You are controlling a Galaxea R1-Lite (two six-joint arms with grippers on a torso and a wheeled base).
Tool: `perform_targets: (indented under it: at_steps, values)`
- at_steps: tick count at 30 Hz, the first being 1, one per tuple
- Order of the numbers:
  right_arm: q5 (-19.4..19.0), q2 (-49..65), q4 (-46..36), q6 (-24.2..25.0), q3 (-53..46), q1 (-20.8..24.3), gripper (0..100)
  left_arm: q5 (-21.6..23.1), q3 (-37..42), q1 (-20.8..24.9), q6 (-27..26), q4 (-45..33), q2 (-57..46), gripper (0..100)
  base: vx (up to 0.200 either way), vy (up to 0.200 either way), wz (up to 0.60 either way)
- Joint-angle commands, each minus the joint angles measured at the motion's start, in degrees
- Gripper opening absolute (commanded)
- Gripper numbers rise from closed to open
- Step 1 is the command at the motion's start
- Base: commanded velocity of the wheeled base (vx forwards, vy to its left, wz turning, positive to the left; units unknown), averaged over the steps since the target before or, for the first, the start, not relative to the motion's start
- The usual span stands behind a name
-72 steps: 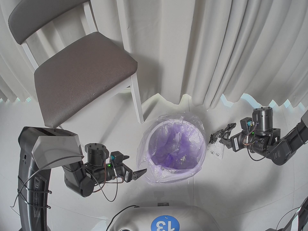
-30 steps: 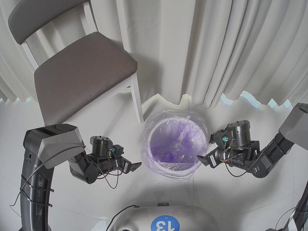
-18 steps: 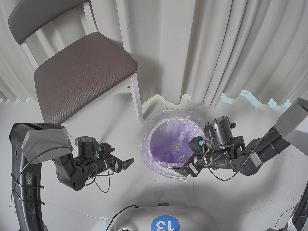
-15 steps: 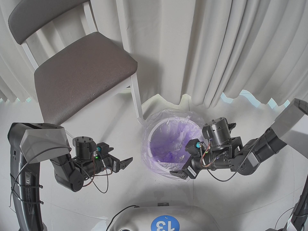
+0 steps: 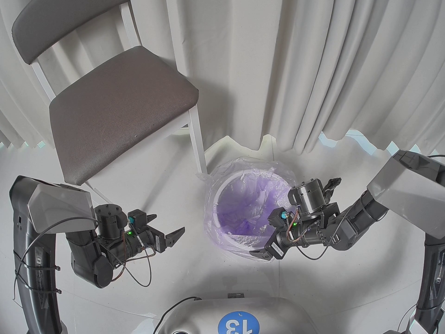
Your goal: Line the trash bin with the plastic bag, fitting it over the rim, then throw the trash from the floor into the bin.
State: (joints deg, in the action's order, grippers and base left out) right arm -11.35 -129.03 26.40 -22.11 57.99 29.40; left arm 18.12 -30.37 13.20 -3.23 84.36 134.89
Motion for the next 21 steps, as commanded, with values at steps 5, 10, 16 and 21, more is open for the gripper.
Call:
perform_targets:
  at_steps: [5,10,16,21]
  values:
    - [-1.48,-1.58,-0.13,1.11,0.98,-0.4,0,-0.01,0.4,-0.63,0.07,0.19,0.73,100,0.0,0.0,0.0]
    - [-2.01,-1.76,-0.04,2.25,1.07,-0.4,0,-0.01,0.4,-0.9,0.07,0.19,0.73,100,0.0,0.0,0.0]
    - [-1.92,-0.88,0.05,3.04,0.02,-0.4,0,-0.01,0.48,-0.55,0.07,0.72,0.73,100,0.0,0.0,0.0]
    - [-1.92,2.73,0.14,2.87,-3.85,0.04,0,-0.01,1.45,-0.11,0.07,2.13,0.9,100,0.0,0.0,0.0]
